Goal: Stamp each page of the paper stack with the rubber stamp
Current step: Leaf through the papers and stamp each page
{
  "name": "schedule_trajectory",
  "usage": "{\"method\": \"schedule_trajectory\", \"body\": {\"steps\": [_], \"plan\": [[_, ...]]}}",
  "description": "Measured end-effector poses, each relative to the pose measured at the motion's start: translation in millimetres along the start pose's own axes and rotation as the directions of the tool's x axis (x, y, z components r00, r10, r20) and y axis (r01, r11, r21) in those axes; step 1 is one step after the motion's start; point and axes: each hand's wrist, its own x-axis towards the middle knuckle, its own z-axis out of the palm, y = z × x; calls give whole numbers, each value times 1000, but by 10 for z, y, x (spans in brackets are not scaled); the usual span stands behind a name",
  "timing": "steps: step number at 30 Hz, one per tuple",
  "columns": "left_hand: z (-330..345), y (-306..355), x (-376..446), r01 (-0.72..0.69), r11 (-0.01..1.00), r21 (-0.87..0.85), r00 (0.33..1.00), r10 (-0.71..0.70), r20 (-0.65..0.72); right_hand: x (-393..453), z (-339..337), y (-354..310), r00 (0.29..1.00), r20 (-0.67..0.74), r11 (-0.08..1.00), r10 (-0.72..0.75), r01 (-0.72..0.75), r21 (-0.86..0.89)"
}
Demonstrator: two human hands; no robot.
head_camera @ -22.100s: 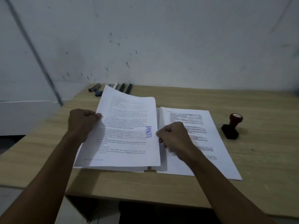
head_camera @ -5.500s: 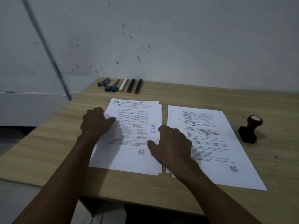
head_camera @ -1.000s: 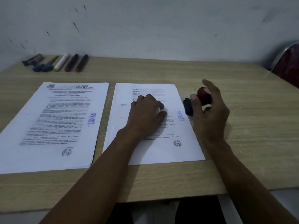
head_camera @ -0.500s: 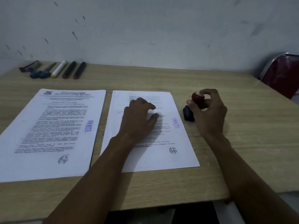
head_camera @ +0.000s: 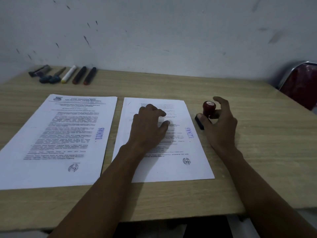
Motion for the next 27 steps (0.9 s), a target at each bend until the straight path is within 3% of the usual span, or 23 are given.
{"method": "schedule_trajectory", "body": {"steps": [4,6,8,10,13,17,23,27], "plan": [[-93,-6,-33,79,997,10,996,-78,-51,-129,-104,-78,992,-91,992,87,-94,-81],[-204,6,-44,193,981,25,977,-189,-101,-275,-165,-117,987,-100,975,126,-142,-172],[-360,29,-40,359,928,96,931,-349,-108,-442,-193,-139,983,30,936,181,-163,-313],[-509,57,-50,489,841,232,869,-494,-43,-598,-200,-167,966,173,870,194,-88,-485],[-618,68,-114,535,768,353,794,-600,101,-719,-202,-265,960,224,825,169,-14,-565],[-576,82,-221,506,770,388,798,-589,130,-745,-200,-353,953,236,868,188,-49,-494],[-552,86,-261,493,780,384,821,-564,92,-655,-265,-416,934,187,948,303,-276,-158],[-529,49,-279,498,783,371,825,-560,74,-610,-288,-447,942,140,952,306,-300,-57]]}}
